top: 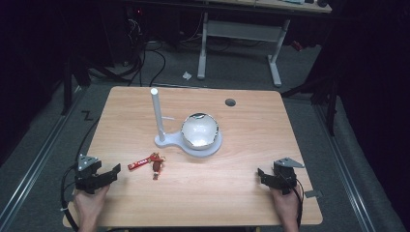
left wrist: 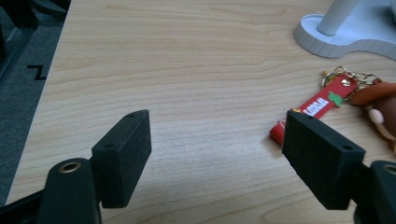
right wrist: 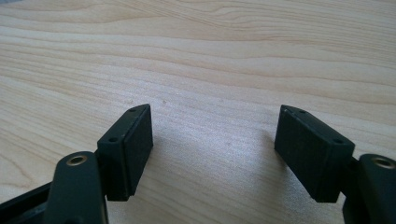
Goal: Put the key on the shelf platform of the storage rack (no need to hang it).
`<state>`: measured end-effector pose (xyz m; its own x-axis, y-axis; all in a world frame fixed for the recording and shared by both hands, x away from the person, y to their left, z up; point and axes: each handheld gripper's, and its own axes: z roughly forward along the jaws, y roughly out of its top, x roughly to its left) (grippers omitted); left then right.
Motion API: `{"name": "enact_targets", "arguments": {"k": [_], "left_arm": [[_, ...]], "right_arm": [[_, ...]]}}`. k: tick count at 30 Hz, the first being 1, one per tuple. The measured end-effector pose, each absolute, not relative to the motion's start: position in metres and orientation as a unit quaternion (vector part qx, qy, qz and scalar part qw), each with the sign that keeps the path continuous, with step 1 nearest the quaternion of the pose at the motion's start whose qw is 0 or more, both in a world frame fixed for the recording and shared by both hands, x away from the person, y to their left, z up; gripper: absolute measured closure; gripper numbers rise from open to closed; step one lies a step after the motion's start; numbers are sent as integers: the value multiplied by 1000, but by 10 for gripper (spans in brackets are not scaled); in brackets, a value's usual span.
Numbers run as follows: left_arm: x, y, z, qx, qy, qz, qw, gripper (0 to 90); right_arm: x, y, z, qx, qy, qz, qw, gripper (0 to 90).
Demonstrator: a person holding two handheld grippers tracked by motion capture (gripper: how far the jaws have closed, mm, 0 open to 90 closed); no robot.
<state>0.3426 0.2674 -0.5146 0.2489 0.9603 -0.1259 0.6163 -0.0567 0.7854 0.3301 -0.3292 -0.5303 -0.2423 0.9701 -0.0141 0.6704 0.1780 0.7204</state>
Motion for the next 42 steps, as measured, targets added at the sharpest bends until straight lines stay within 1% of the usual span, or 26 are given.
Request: {"name": "enact_targets", "arguments": {"k": [4, 9, 10, 16, 20, 35, 36, 42], "left_arm": [[341, 263, -509, 697, 561, 223, 386, 237], [341, 252, -501, 702, 551, 218, 395, 202], [342, 250, -499, 705, 548, 213, 397, 186], [343, 230, -491, 726, 521, 207, 398, 159], [345, 218, -489, 741, 505, 195, 397, 150], [348, 192, -487, 758, 484, 171, 403, 140], [349, 191, -487, 759, 484, 171, 402, 124], [351, 187, -487, 764, 481, 166, 397, 103]], "right_arm": [[330, -329, -530, 564, 727, 305, 246, 284], [330, -329, -530, 565, 726, 305, 246, 284], [330, -329, -530, 566, 725, 305, 246, 284], [330, -329, -530, 566, 725, 305, 246, 283], [330, -329, -530, 566, 725, 305, 246, 283], [330, -329, -530, 566, 726, 305, 246, 281], [330, -329, -530, 565, 726, 305, 246, 281], [330, -329, -530, 566, 725, 305, 246, 283]]}}
